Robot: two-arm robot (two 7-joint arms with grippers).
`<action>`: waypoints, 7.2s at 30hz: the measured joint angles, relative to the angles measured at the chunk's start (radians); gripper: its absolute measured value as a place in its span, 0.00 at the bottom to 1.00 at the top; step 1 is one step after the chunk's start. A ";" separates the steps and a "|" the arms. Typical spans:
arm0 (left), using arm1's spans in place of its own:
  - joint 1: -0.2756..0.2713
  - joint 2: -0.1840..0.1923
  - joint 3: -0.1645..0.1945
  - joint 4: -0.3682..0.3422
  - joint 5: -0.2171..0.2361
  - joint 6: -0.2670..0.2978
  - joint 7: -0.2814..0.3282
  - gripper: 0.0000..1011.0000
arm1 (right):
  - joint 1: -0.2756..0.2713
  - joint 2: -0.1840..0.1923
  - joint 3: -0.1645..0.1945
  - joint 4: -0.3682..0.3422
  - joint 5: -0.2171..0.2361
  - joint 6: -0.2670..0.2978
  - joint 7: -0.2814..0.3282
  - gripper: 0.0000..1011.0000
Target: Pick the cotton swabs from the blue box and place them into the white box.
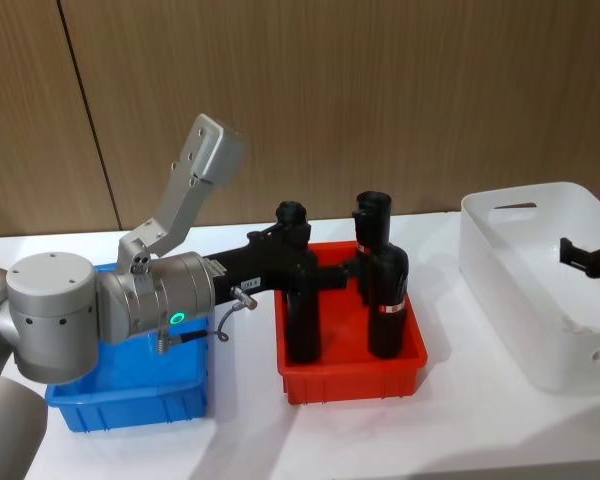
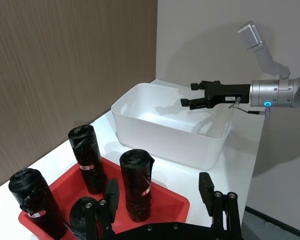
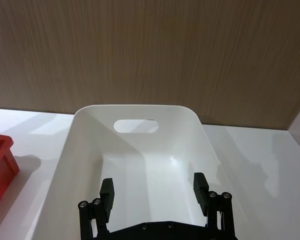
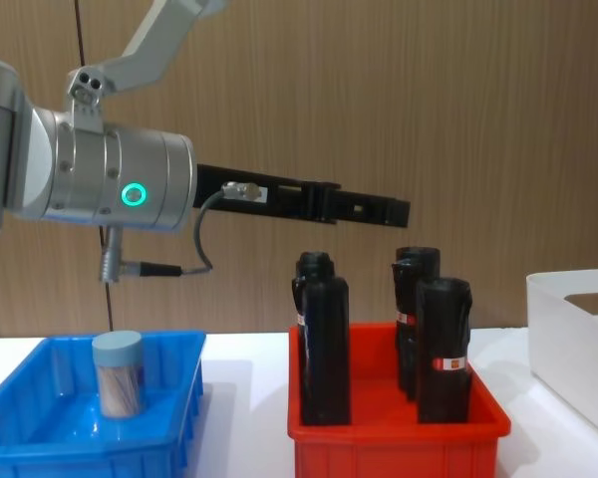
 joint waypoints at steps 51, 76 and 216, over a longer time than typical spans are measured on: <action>0.031 0.009 0.007 -0.021 0.011 -0.037 0.061 0.99 | -0.090 0.006 -0.004 -0.125 0.010 -0.054 -0.028 0.99; 0.202 0.062 0.052 -0.141 0.080 -0.247 0.400 0.99 | -0.333 -0.015 -0.092 -0.429 0.047 -0.159 -0.075 0.99; 0.351 0.106 0.088 -0.244 0.139 -0.429 0.693 0.99 | 0.142 -0.215 -0.164 0.329 -0.018 -0.332 0.432 0.99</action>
